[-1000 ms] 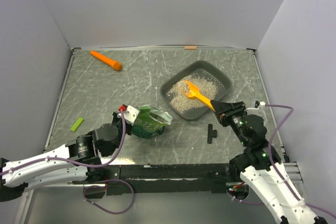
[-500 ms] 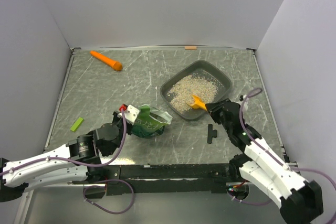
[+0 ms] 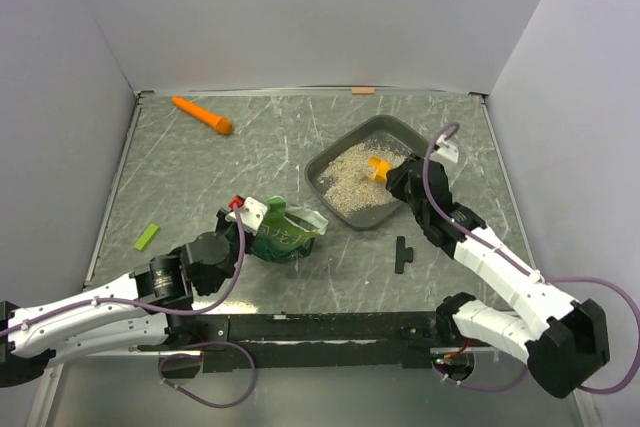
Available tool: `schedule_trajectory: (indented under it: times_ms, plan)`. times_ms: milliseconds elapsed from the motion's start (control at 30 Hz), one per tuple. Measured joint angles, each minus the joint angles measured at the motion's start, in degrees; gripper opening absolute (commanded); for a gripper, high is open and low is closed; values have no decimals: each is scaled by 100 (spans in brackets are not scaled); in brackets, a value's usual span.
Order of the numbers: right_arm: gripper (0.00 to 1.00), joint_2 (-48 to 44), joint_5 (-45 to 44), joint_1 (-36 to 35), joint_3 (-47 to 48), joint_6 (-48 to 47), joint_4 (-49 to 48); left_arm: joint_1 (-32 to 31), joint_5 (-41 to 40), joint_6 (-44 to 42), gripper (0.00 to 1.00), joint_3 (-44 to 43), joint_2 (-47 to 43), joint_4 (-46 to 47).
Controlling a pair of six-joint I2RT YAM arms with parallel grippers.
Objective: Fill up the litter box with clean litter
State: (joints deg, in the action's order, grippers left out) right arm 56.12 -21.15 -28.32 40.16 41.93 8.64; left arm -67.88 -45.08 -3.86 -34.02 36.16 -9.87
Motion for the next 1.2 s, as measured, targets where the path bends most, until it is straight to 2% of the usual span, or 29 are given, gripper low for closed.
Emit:
schedule_trajectory:
  times_ms: [267, 667, 767, 933, 1200]
  plan:
    - [0, 898, -308, -348, 1143, -1502, 151, 85, 9, -2, 1, 0, 55, 59]
    - [0, 949, -1060, -782, 1803, -2905, 605, 101, 15, -24, 1, 0, 44, 61]
    - [0, 955, -914, -684, 1784, -2916, 656, 101, 13, -24, 1, 0, 44, 61]
    - [0, 684, -96, -125, 1416, -2461, 420, 105, 13, -24, 1, 0, 44, 61]
    - [0, 774, 850, 476, 1025, -1010, -164, 107, 17, -24, 1, 0, 42, 61]
